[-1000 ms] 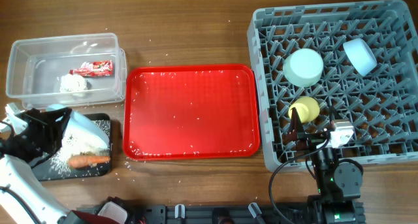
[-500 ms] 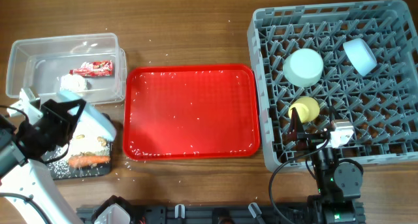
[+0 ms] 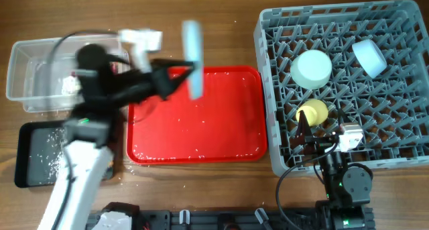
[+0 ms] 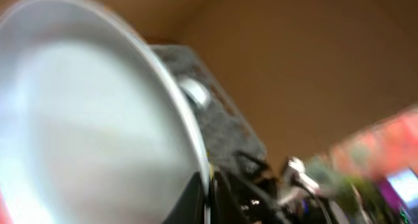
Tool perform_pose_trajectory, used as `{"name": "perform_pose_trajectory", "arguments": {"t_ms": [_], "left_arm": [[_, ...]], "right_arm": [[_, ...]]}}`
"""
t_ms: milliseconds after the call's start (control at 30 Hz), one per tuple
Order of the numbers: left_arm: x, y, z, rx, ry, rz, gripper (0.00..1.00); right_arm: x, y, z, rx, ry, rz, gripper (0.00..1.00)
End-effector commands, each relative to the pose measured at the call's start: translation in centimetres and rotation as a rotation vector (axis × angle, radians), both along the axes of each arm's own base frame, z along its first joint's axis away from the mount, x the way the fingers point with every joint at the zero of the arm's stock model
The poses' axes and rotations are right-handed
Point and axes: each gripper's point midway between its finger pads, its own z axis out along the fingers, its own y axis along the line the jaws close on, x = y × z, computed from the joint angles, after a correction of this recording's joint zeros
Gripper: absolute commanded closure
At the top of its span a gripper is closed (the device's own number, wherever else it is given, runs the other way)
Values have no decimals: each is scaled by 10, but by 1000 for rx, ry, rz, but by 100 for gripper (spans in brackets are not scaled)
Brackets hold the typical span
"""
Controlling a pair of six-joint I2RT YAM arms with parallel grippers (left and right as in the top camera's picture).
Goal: Sort waste into correct bins and load items into the dishwasher rack
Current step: 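Carry the white plate with the left gripper and stand it in the rack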
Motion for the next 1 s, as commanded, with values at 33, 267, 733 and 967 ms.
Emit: {"name": "perform_pose_trajectory", "arguments": {"t_ms": [33, 267, 733, 967], "left_arm": [[13, -93, -15, -52, -25, -71, 96], [57, -153, -71, -223, 202, 37, 96], [61, -159, -32, -359, 94, 1, 96], [61, -168, -45, -365, 159, 17, 96]], "right_arm": [[-1, 1, 2, 15, -9, 8, 0], [-1, 1, 2, 15, -9, 8, 0], [-1, 1, 2, 15, -9, 8, 0], [-1, 1, 2, 15, -9, 8, 0]]}}
